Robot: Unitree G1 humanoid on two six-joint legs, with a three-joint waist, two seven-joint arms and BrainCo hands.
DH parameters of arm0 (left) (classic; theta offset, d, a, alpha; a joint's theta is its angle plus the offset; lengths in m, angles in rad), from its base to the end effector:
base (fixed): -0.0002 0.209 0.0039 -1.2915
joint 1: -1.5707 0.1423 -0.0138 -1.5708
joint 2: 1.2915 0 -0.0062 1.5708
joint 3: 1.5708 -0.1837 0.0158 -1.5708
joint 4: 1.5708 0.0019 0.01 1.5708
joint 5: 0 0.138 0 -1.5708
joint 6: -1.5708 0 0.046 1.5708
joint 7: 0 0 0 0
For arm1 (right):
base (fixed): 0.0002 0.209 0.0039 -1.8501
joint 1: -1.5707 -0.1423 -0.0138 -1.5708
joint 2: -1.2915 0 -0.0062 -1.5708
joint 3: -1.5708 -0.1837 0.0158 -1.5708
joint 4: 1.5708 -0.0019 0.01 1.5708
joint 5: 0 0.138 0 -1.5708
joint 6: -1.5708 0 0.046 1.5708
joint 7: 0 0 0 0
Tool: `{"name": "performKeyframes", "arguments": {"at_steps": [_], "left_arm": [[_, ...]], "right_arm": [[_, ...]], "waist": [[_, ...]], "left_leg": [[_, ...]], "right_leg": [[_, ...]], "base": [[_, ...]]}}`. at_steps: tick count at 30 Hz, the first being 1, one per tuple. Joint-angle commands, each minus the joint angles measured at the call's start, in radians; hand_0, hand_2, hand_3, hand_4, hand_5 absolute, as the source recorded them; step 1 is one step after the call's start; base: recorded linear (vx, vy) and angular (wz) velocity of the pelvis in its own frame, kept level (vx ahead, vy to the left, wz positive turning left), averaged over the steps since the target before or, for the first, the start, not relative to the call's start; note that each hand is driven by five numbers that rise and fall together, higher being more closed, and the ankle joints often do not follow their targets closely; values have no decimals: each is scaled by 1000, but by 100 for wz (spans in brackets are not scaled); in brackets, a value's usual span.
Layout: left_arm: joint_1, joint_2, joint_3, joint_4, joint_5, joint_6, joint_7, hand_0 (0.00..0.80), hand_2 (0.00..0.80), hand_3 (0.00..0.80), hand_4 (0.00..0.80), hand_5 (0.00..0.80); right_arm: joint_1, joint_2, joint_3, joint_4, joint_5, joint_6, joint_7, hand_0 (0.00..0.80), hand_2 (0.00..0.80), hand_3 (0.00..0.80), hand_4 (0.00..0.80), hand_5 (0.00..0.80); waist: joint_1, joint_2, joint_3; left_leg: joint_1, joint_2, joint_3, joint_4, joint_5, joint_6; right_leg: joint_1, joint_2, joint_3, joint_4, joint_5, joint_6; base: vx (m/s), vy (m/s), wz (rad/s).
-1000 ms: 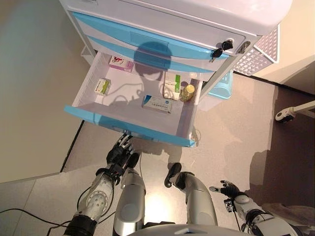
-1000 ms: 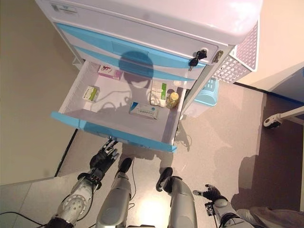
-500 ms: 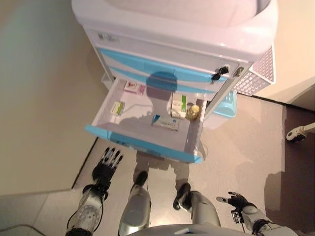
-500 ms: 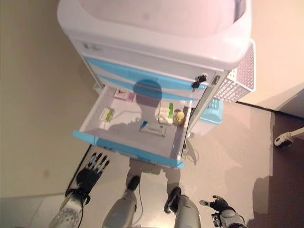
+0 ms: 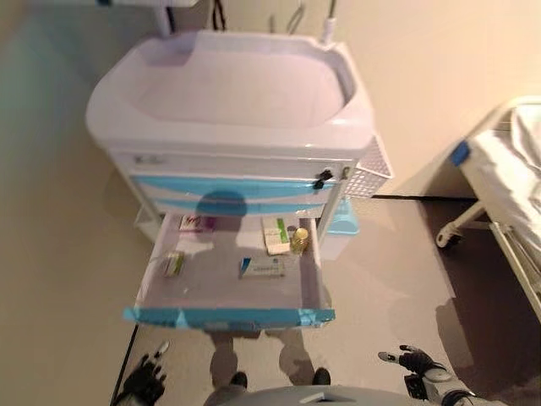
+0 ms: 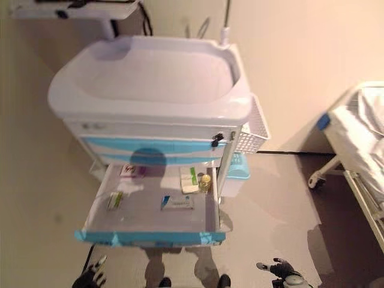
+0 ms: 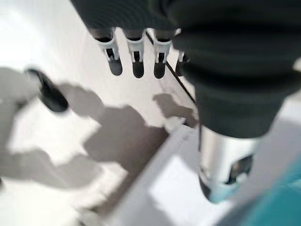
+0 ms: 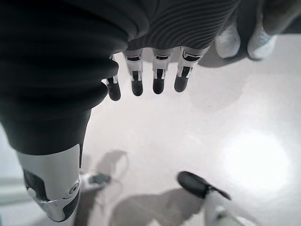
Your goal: Open the drawer and pick up the medicine
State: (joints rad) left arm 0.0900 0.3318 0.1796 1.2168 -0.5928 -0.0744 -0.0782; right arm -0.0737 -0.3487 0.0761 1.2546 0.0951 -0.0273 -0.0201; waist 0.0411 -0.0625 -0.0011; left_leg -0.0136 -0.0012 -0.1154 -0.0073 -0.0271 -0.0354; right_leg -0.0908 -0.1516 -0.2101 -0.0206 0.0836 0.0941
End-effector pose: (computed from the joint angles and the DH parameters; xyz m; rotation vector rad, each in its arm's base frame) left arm 0.0413 0.2805 -0.1013 -0.3315 1.0133 0.6627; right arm 0.0959 -0.2655 -0.0979 -0.2835 1.1393 -0.2161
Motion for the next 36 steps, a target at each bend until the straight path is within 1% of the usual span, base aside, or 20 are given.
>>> {"name": "performKeyframes", "arguments": {"at_steps": [1,2,4,5,6,7,8,9,10,11,13,15,16,17,18,21,26,27,33,36], "left_arm": [[-17,36,48,-3,73,-24,24,0,0,0,0,0],[-26,42,45,53,131,-15,39,0,0,0,0,0],[-24,41,29,88,196,0,46,0,0,0,0,0],[-25,36,-5,98,261,6,54,0,0,0,0,0],[-29,33,-28,90,292,8,63,0,0,0,0,0],[-29,33,-28,90,293,8,64,0,0,0,0,0],[-34,25,-60,69,337,8,82,0,0,0,0,0],[-33,25,-60,69,338,8,82,0,0,0,0,0],[-35,16,-92,52,379,10,96,0,0,0,0,0],[-34,15,-93,52,379,10,96,0,0,0,0,0],[-34,6,-87,36,369,9,101,0,0,0,0,0],[-34,5,-85,34,373,8,108,0,0,0,0,0],[-34,5,-85,34,373,8,108,0,0,0,0,0],[-33,4,-83,33,388,12,113,0,0,0,0,0],[-33,4,-83,33,388,12,113,0,0,0,0,0],[-24,7,-78,38,406,15,125,0,0,0,0,0],[-15,7,-73,50,423,18,132,0,0,0,0,0],[-13,9,-68,50,425,20,136,0,0,0,0,0],[-10,12,-59,48,430,21,141,0,0,0,0,0],[-6,11,-58,43,435,22,145,0,0,0,0,0]], "right_arm": [[-39,-43,-12,-9,50,-26,-6,0,0,0,0,0],[-46,-40,-17,-52,75,-36,-13,0,0,0,0,0],[-56,-39,-14,-119,96,-46,-20,0,0,0,0,0],[-70,-44,-14,-173,116,-58,-28,0,0,0,0,0],[-83,-45,-6,-220,124,-65,-33,0,0,0,0,0],[-82,-45,-6,-222,124,-64,-34,0,0,0,0,0],[-91,-50,6,-329,129,-72,-44,0,0,0,0,0],[-90,-50,6,-330,129,-71,-44,0,0,0,0,0],[-95,-61,9,-445,134,-80,-47,0,0,0,0,0],[-93,-62,9,-448,133,-79,-47,0,0,0,0,0],[-90,-63,2,-617,152,-99,-51,0,0,0,0,0],[-87,-63,-5,-683,163,-110,-57,0,0,0,0,0],[-87,-63,-5,-683,163,-110,-57,0,0,0,0,0],[-93,-61,-6,-764,171,-124,-61,0,0,0,0,0],[-92,-61,-6,-766,171,-123,-62,0,0,0,0,0],[-114,-54,-5,-878,197,-146,-66,0,0,0,0,0],[-134,-41,-1,-973,214,-162,-73,0,0,0,0,0],[-141,-38,6,-1016,217,-167,-71,0,0,0,0,0],[-139,-26,44,-1110,228,-172,-40,0,0,0,0,0],[-124,-15,101,-1187,254,-175,9,0,0,0,0,0]], "waist": [[9,-20,23],[2,-24,9],[-6,-27,-2],[-14,-28,-10],[-19,-27,-12],[-17,-27,-12],[-24,-27,-12],[-23,-27,-12],[-28,-28,-14],[-27,-28,-14],[-32,-31,-18],[-32,-33,-20],[-32,-33,-20],[-31,-37,-22],[-31,-37,-22],[-22,-45,-24],[-12,-55,-25],[-5,-59,-24],[10,-70,-20],[19,-74,-15]], "left_leg": [[-66,-69,-29,-63,64,41],[-60,-69,-12,-64,60,41],[-55,-67,5,-64,55,42],[-47,-65,22,-63,49,43],[-44,-64,31,-63,47,44],[-43,-63,32,-63,47,44],[-35,-63,42,-62,44,47],[-34,-62,43,-62,44,47],[-25,-61,53,-64,40,48],[-24,-61,53,-64,39,48],[-14,-57,62,-66,36,48],[-11,-56,64,-67,34,48],[-11,-56,64,-67,34,48],[-10,-54,67,-68,33,47],[-10,-54,67,-68,33,47],[-10,-51,64,-69,34,45],[-8,-48,57,-70,34,44],[-11,-48,54,-70,35,43],[-17,-49,41,-69,36,43],[-20,-48,32,-67,38,42]], "right_leg": [[17,-27,-26,58,-29,76],[19,-28,-11,43,-20,78],[17,-27,5,33,-12,79],[17,-25,24,24,-5,80],[15,-23,35,23,-2,80],[15,-23,36,23,-2,80],[14,-21,51,20,2,80],[15,-21,52,20,2,80],[19,-19,60,12,5,81],[20,-19,60,12,5,81],[25,-17,69,2,9,82],[27,-15,74,-1,9,81],[27,-15,74,-1,9,81],[28,-14,76,-5,10,81],[29,-14,76,-6,10,81],[31,-12,73,-10,10,81],[36,-11,68,-12,7,80],[37,-10,64,-15,7,80],[37,-12,54,-12,6,79],[37,-13,44,-8,5,78]], "base": [[25,35,-23],[26,52,-13],[37,64,-13],[38,58,-39],[26,42,-46],[16,45,-45],[11,31,-26],[32,46,-22],[21,16,-14],[29,21,-16],[29,12,-19],[17,10,-22],[16,4,-14],[0,0,0],[0,0,0],[0,0,0],[0,0,0],[0,0,0],[0,-6,3],[-3,-5,9]]}}
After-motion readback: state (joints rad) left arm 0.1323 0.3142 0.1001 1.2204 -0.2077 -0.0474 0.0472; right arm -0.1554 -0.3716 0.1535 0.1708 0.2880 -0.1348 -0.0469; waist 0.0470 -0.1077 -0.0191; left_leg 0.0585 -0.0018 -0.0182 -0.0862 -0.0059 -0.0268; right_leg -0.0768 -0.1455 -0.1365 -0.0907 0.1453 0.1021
